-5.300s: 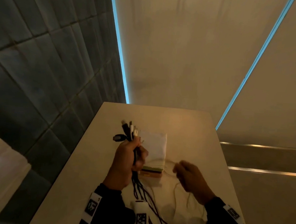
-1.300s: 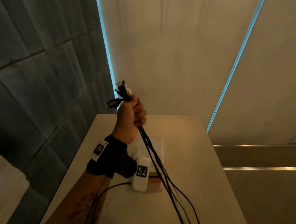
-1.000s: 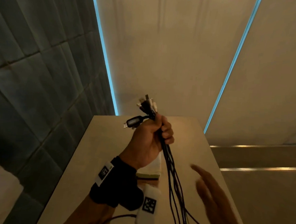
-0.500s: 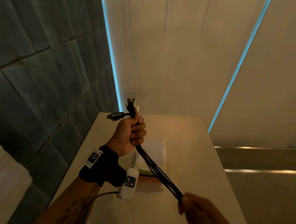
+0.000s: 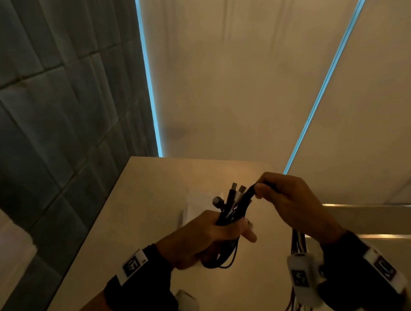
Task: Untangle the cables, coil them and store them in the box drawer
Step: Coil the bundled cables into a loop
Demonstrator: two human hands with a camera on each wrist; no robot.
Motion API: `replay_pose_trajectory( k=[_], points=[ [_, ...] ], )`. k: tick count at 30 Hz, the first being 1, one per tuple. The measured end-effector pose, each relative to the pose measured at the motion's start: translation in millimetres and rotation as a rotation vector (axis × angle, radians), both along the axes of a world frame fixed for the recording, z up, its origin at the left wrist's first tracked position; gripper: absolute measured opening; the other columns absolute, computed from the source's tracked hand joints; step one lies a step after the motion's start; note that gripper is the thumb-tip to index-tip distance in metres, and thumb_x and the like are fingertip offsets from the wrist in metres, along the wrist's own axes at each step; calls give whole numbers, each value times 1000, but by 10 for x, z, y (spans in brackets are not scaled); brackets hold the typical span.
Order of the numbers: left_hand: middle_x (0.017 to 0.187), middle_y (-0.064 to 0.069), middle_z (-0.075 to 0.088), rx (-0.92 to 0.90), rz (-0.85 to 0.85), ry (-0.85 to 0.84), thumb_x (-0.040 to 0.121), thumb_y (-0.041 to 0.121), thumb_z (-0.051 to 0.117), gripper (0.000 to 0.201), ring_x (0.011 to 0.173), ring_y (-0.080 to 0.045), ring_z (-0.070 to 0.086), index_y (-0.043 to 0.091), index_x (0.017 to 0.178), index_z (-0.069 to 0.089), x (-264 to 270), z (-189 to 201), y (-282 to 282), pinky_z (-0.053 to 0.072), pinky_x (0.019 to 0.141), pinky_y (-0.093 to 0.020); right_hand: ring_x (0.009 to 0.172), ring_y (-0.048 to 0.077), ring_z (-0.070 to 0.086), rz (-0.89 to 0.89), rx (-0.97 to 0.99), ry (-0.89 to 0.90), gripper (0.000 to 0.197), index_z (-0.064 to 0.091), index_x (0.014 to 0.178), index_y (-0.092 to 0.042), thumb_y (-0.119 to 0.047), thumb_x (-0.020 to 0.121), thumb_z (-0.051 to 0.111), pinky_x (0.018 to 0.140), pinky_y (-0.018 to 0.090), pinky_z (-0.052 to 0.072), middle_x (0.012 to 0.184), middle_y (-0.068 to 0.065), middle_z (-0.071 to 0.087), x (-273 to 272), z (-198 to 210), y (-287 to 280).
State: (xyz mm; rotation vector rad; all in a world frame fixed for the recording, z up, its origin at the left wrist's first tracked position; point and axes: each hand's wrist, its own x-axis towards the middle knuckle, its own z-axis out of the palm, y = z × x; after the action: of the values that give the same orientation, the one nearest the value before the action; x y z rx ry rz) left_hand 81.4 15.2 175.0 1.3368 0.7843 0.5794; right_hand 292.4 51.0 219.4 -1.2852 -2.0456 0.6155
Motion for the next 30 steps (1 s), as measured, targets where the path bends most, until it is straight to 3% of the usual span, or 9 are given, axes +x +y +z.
replay_pose_trajectory(
  k=[3,8,10,13,17,21,25,27,30],
  points=[
    [71,4,62,17,31,35,95,27,55,23,56,-2,50,12,82,65,15,-25,-26,37,51,-10,54,6,42,19,-23,0,27,60,69,-25,-19,95,55,54,20,32,55,-8,46,-50,-81,56],
    [83,-3,64,-98,34,-45,89,29,58,25,76,-17,61,20,68,66,41,-84,-3,51,78,-32,54,6,42,46,-77,-31,28,58,69,-26,-22,96,54,54,19,31,57,-7,48,-80,-172,115],
    [73,-3,61,-237,12,-195,91,30,56,24,60,-13,58,14,73,60,55,-121,-11,51,63,-27,53,6,41,45,-86,-28,28,59,69,-26,-21,96,53,55,20,31,56,-7,47,-61,-194,128],
    [50,7,34,-365,62,-267,91,43,53,34,38,-5,28,17,70,50,75,-135,-13,29,38,-18,54,4,41,72,-116,0,30,59,67,-26,-20,96,54,56,22,33,55,-8,47,-9,-227,114],
    [43,6,25,-399,275,-261,84,56,52,49,32,-6,20,20,54,38,-33,-77,36,16,35,-17,45,7,29,173,-474,305,33,61,72,-15,-41,92,57,42,21,27,53,-8,36,101,-452,-69],
    [45,7,23,-358,463,-356,72,58,73,55,36,-7,17,23,55,34,-249,-176,180,14,37,-20,49,15,16,133,-633,637,59,66,90,-2,-59,79,59,45,26,16,59,0,25,204,-832,-281],
    [50,6,20,-303,562,-279,56,63,82,60,44,-10,12,27,52,33,-127,-271,144,16,41,-20,44,9,29,-188,-378,819,44,74,94,-13,-54,82,62,40,21,24,54,-4,38,-36,-836,-355],
    [52,5,20,-321,598,-267,58,65,77,64,43,-9,16,26,57,26,12,-265,125,23,39,-18,44,7,43,-313,-99,671,13,72,93,-27,-33,88,62,43,19,35,51,-9,53,-253,-724,-365],
    [59,1,15,-325,599,-267,50,75,76,81,44,-11,17,24,75,18,131,-288,153,21,40,-21,54,8,53,-250,237,372,21,66,105,-33,-18,92,60,46,15,39,61,-10,61,-540,-639,-362]
  ],
)
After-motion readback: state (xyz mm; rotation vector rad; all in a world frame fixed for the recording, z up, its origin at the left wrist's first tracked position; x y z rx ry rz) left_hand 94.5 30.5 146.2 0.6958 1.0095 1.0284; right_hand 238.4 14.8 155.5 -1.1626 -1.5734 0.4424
